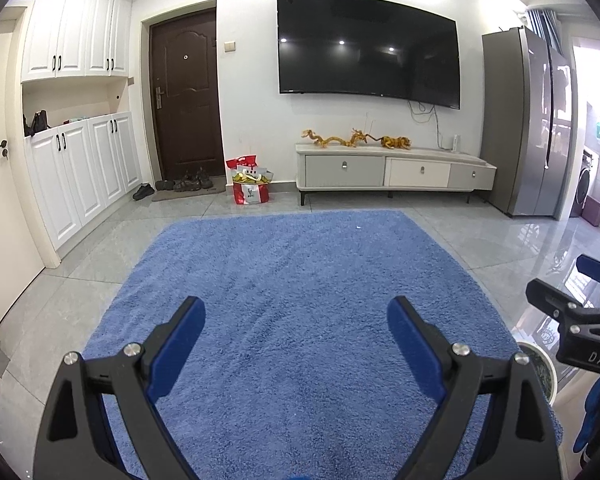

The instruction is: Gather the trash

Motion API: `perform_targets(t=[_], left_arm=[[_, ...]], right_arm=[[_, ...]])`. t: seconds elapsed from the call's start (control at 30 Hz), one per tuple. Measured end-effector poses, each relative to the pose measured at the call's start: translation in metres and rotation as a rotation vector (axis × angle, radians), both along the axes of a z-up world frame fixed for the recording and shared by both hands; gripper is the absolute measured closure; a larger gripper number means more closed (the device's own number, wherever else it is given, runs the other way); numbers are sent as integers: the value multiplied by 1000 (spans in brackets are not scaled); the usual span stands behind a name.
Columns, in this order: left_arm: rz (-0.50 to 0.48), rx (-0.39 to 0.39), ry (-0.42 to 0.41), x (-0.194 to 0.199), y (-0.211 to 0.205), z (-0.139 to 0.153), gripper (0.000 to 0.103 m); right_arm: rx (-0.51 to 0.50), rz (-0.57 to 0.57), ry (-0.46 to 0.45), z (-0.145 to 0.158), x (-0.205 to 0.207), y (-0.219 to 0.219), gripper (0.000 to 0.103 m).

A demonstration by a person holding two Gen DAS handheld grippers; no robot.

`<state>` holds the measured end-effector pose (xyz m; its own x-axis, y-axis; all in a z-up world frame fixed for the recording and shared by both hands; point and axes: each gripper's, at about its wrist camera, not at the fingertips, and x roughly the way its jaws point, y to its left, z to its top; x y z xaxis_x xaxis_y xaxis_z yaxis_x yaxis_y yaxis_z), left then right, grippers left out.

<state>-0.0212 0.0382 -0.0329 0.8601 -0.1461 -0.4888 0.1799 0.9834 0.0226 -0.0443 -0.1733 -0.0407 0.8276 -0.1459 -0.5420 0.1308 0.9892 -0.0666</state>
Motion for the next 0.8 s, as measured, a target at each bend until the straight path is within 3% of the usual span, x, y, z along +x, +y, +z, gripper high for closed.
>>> perform_targets(t=[0.4, 0.8], left_arm=[[-3, 7, -25, -11, -3, 10, 10], [63, 96, -44, -1, -14, 20, 10]], right_arm=[[-32, 10, -14, 9, -13, 4, 1], [-21, 64, -44, 18, 1, 2, 1]])
